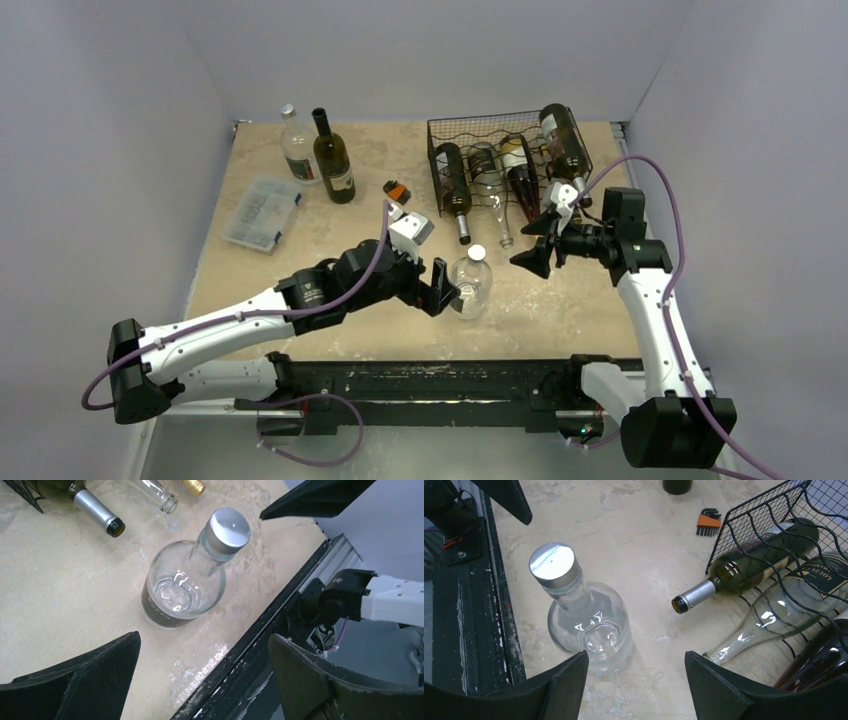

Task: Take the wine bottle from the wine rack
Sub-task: Place the wine bottle at the center of the board.

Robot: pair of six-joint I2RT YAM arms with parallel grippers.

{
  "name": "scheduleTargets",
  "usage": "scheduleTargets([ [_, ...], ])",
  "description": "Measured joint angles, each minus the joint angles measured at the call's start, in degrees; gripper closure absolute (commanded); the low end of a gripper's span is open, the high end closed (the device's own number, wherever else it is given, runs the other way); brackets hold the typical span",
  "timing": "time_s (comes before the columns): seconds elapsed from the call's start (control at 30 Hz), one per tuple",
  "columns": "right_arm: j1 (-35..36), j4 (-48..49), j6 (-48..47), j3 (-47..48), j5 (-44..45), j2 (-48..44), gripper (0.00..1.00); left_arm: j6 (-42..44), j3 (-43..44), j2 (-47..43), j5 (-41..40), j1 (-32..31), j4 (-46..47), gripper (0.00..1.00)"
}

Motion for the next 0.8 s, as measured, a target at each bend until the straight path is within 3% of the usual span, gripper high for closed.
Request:
scheduleTargets([
  [0.23,0.0,0.7,0.7,-0.3,0.2,-0.6,0.25,-5.5,9.0,2.8,-3.3,-0.4,-6.8,0.0],
  [0.8,0.0,1.1,0.8,-1.0,0.6,-0.6,0.23,-12.8,39.3,26.3,-24.3,-7.2,-31.0,0.14],
])
